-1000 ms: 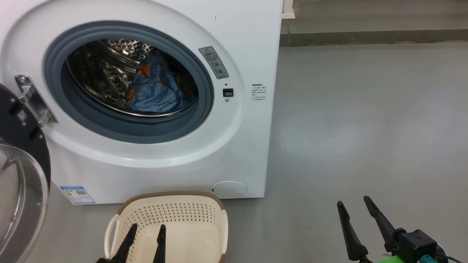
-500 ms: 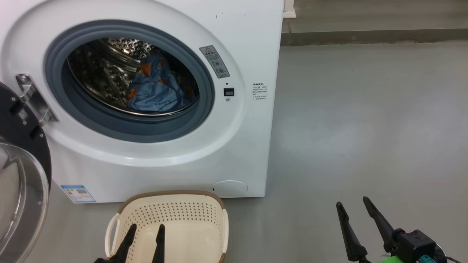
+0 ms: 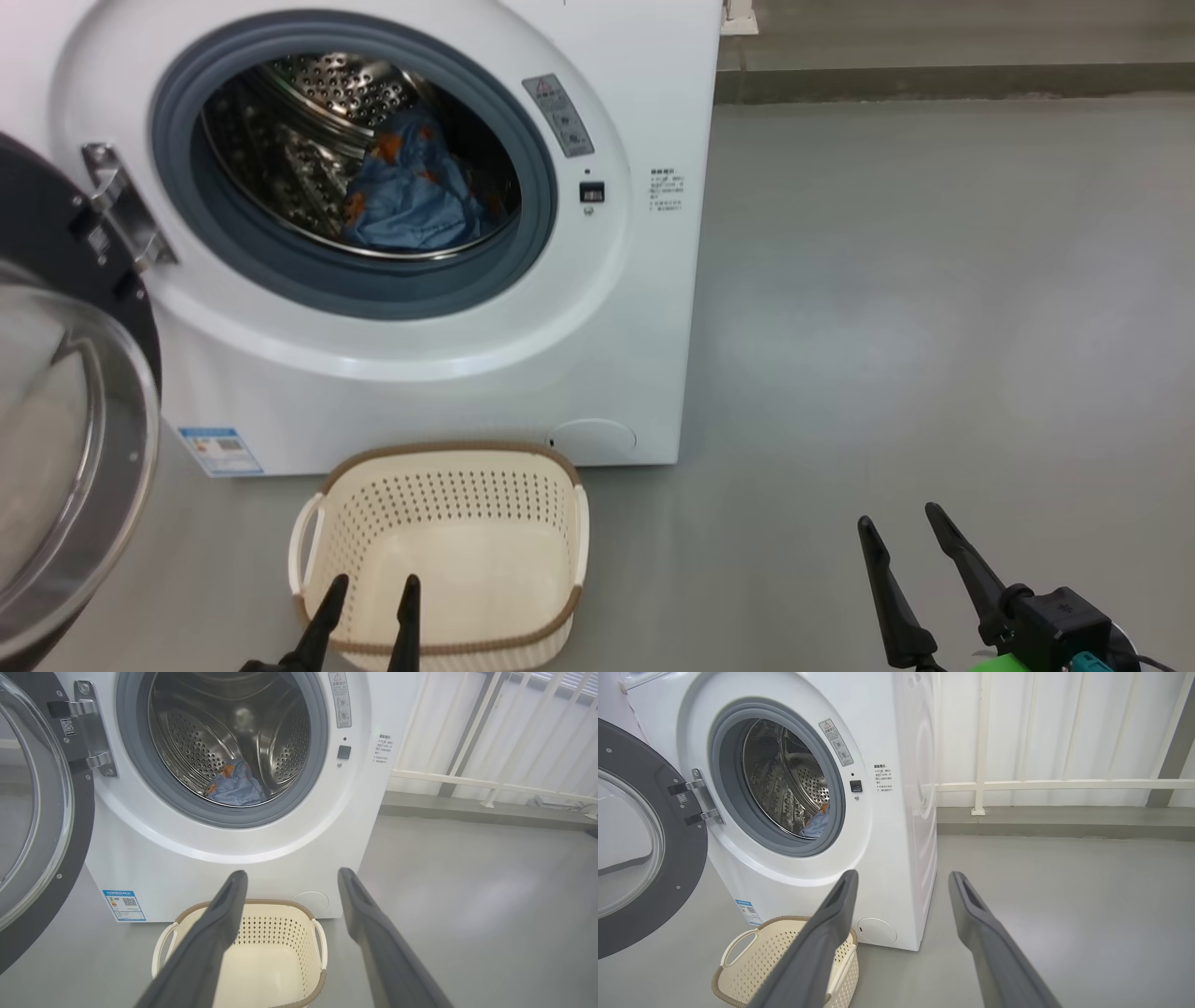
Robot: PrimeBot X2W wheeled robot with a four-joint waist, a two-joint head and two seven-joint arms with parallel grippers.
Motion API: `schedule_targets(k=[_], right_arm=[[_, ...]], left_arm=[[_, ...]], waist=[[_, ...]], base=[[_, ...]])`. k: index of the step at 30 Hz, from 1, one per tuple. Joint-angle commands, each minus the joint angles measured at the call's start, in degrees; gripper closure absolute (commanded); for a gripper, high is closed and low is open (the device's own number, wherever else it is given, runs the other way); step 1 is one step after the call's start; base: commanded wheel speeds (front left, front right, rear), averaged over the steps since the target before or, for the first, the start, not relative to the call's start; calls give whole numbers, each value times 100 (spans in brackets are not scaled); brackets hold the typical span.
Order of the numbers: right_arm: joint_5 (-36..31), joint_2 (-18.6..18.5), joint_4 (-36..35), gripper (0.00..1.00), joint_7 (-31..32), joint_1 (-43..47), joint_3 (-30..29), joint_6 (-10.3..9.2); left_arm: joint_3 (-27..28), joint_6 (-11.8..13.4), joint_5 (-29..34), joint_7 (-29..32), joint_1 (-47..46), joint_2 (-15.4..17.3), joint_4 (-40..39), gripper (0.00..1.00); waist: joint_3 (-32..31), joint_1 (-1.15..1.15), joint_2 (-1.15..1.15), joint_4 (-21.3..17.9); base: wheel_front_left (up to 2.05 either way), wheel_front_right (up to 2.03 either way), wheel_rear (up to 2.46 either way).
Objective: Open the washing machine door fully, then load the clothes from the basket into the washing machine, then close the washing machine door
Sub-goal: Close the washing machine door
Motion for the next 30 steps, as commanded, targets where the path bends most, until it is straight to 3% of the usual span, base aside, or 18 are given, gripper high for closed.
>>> schedule_targets(k=[1,13,30], right_arm=[[-6,-23,-127,0,-71,-148,168,9],[1,-23,-77,0,-72,-173,182,9],[7,-23,-48,0,-74,-170,180,9]], left_arm=[[185,4,6,-32,-175,11,-101,0],[210,31,107,-32,-185,14,-165,0],[221,39,134,-32,-174,12,-174,0]], waist=[[-2,0,0,-1],[10,0,0,-21],[-52,0,0,11]], base=[[-213,213,0],[-141,141,0],[-7,7,0]])
